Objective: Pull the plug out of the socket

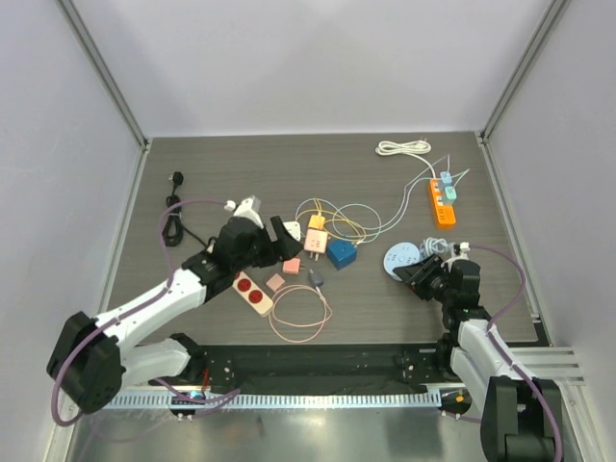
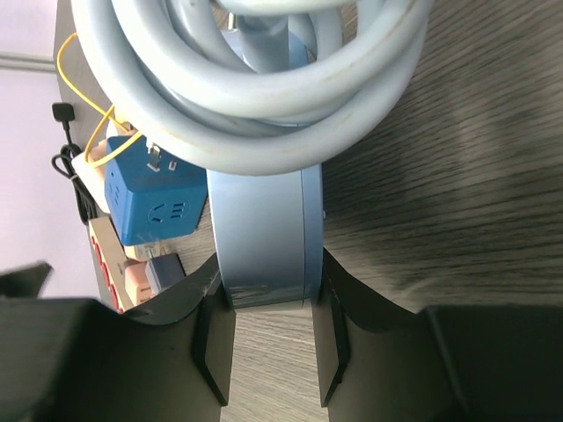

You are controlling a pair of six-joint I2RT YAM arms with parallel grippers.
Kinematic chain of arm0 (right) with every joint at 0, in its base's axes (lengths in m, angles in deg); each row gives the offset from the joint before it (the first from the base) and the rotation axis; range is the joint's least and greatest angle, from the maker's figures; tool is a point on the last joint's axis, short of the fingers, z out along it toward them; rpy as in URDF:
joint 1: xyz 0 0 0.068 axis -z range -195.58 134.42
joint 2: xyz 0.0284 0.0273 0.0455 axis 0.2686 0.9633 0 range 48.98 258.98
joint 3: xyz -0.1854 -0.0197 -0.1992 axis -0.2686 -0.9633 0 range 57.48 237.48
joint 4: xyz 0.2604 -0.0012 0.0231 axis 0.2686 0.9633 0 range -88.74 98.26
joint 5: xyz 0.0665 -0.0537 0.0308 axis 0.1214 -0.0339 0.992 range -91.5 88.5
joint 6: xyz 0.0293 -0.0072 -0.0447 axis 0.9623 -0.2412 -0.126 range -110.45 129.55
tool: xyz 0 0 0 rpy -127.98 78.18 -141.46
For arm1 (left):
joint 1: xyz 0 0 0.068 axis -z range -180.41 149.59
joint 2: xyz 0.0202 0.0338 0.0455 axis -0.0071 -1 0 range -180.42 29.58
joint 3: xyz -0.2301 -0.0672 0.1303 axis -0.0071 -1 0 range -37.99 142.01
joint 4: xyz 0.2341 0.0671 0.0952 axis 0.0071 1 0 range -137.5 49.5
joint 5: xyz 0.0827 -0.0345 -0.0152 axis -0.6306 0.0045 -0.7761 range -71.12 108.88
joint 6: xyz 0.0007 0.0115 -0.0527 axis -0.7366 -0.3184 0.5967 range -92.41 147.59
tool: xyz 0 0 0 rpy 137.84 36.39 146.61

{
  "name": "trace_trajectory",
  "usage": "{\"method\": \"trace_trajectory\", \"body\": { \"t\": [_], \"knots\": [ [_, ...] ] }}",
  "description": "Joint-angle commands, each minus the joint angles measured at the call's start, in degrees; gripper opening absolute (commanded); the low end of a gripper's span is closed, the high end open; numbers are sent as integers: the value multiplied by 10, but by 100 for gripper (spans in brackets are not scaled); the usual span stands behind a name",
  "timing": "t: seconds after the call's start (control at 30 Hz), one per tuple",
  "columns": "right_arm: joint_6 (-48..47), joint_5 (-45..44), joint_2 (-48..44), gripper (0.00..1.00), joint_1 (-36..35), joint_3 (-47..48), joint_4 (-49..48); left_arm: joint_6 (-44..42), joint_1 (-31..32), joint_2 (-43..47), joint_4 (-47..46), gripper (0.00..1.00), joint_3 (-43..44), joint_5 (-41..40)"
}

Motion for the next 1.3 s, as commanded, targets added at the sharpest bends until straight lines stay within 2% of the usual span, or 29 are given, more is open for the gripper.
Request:
{"method": "trace_trajectory", "body": {
  "t": [0.0, 0.03, 0.07, 0.17, 0.33, 0.43, 0.53, 0.6, 0.67, 0.73, 0.87, 0.93, 1.07, 1.17, 1.27],
  "knots": [
    [-1, -46, 6, 1, 18, 11, 64, 61, 6, 47, -77, 82, -71, 81],
    [7, -48, 7, 1, 33, 18, 75, 75, 15, 68, -100, 82, -96, 100],
    [11, -46, 9, 1, 34, 18, 80, 77, 20, 78, -100, 82, -103, 100],
    [23, -8, 12, 1, 93, 29, 98, 81, 26, 121, -88, 82, -119, 113],
    [6, 62, 54, 7, 269, 48, 152, 89, 27, 200, -67, 83, -152, 109],
    [-15, 100, 96, 14, 351, 61, 170, 96, 27, 238, -65, 84, -162, 112],
    [-36, 130, 124, 19, 397, 70, 178, 96, 26, 250, -63, 84, -161, 126],
    [-44, 142, 136, 27, 436, 74, 182, 97, 27, 253, -62, 84, -160, 144],
    [-68, 163, 137, 49, 469, 80, 195, 96, 27, 260, -59, 84, -163, 157],
    [-80, 156, 127, 72, 478, 92, 229, 98, 27, 282, -55, 84, -166, 163],
    [-66, 124, 55, 86, 478, 100, 260, 98, 26, 330, -20, 84, -169, 164],
    [-65, 110, -9, 97, 478, 122, 289, 93, 26, 359, -3, 85, -165, 161],
    [-76, 103, -33, 100, 442, 156, 316, 88, 26, 383, 15, 89, -168, 144],
    [-97, 40, -62, 100, 391, 205, 372, 83, 27, 373, 2, 91, -169, 140],
    [-71, -33, -100, 100, 316, 235, 363, 86, 26, 355, -21, 91, -170, 152]
  ]
}}
